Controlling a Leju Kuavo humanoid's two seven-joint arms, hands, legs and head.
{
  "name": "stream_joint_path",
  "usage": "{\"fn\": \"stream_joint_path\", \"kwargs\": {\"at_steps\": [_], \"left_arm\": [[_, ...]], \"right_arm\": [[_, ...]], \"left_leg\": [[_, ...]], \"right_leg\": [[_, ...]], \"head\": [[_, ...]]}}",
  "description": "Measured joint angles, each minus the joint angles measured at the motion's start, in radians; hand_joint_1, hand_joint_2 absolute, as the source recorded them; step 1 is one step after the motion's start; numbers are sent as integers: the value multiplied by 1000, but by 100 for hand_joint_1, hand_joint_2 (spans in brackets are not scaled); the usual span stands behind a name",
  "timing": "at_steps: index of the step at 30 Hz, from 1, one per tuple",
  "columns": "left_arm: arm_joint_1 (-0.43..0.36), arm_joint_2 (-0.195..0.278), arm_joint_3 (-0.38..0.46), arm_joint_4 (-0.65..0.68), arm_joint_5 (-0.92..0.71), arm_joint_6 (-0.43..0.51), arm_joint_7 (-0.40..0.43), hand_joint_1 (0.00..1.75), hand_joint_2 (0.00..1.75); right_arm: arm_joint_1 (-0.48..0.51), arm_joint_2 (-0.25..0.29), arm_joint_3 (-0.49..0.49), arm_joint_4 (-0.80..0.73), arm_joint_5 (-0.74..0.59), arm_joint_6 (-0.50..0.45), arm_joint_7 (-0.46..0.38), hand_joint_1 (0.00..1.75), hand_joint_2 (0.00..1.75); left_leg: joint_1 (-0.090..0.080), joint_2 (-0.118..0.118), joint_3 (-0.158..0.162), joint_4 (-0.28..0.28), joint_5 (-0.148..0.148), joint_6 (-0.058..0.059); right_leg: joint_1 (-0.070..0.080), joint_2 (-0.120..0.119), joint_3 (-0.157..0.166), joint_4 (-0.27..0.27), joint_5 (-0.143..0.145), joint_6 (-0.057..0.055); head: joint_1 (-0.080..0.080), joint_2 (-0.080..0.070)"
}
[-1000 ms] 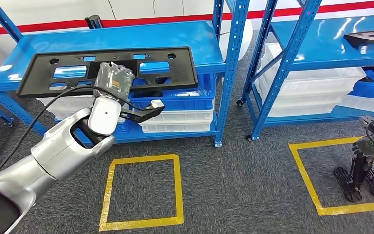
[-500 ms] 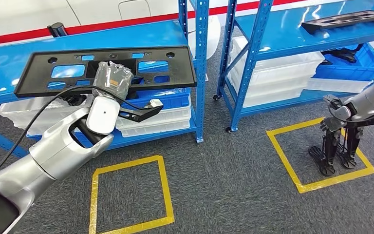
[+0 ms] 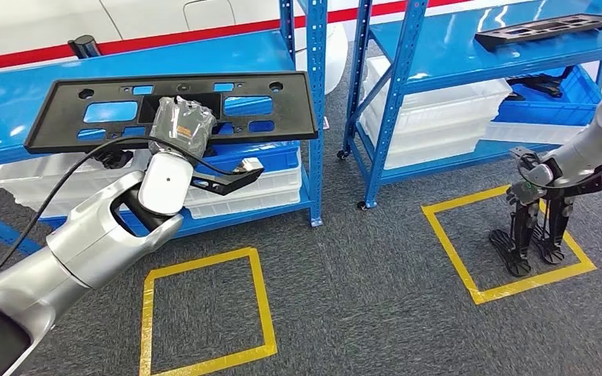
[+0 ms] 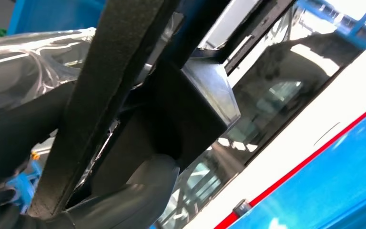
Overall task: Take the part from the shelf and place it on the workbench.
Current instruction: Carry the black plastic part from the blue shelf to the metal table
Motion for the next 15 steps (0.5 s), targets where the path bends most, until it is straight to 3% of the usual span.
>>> {"fn": "stream_joint_path", "kwargs": {"at_steps": [2, 3, 4, 6, 7, 8, 9, 10, 12, 13, 15], "left_arm": [[0, 0, 0, 0, -1, 0, 0, 175, 175], [0, 1, 1, 0, -1, 0, 0, 175, 175], [-1, 0, 1, 0, -2, 0, 0, 175, 175], [0, -1, -1, 0, -3, -1, -1, 175, 175], [3, -1, -2, 0, -3, -2, -2, 175, 175], [6, -1, -4, 0, -3, -2, -3, 175, 175], [8, -1, -5, 0, -3, -3, -3, 175, 175], [9, -1, -6, 0, -3, -3, -3, 175, 175], [7, -1, -7, 0, -4, -3, -3, 175, 175], [5, -1, -7, 0, -4, -4, -3, 175, 175], [3, -2, -7, 0, -6, -6, -3, 175, 175]], "right_arm": [[0, -1, 6, 0, 2, 0, 2, 0, 175], [0, -2, 8, 0, 2, 1, 2, 0, 175], [0, -3, 10, 0, 2, 1, 3, 0, 175], [1, -3, 13, 0, 2, 4, 3, 0, 175], [1, -3, 14, 0, 1, 6, 3, 0, 175], [1, -3, 16, 0, 1, 8, 3, 0, 175], [1, -4, 17, 0, 0, 9, 3, 0, 175], [2, -4, 19, 0, 0, 11, 4, 0, 175], [2, -4, 22, 0, -1, 13, 3, 0, 175], [2, -4, 24, 0, -2, 15, 3, 0, 175], [2, -3, 26, 0, -3, 18, 2, 0, 175]], "left_leg": [[4, -16, -3, -6, 12, 6], [8, -23, -4, -10, 19, 10], [12, -31, -5, -13, 25, 14], [15, -47, -9, -14, 31, 20], [14, -57, -11, -14, 33, 21], [14, -66, -13, -13, 35, 21], [15, -77, -14, -12, 36, 20], [16, -88, -15, -10, 36, 18], [16, -109, -20, 0, 33, 12], [17, -119, -26, 7, 32, 7], [17, -136, -38, 14, 33, -4]], "right_leg": [[0, -7, -3, 1, -3, 10], [0, -1, -10, 18, -18, 15], [0, 9, -26, 57, -46, 19], [-2, 30, -82, 197, -122, 24], [-2, 33, -110, 266, -150, 26], [-3, 34, -124, 304, -159, 28], [-3, 34, -119, 301, -149, 28], [-5, 38, -92, 254, -120, 29], [-12, 70, -11, 103, -60, 30], [-15, 87, 16, 48, -45, 29], [-14, 100, 31, 13, -45, 24]], "head": [[0, 0], [0, 0], [1, 0], [2, 0], [3, 0], [3, 0], [3, 0], [3, 0], [3, 0], [3, 0], [2, 0]]}}
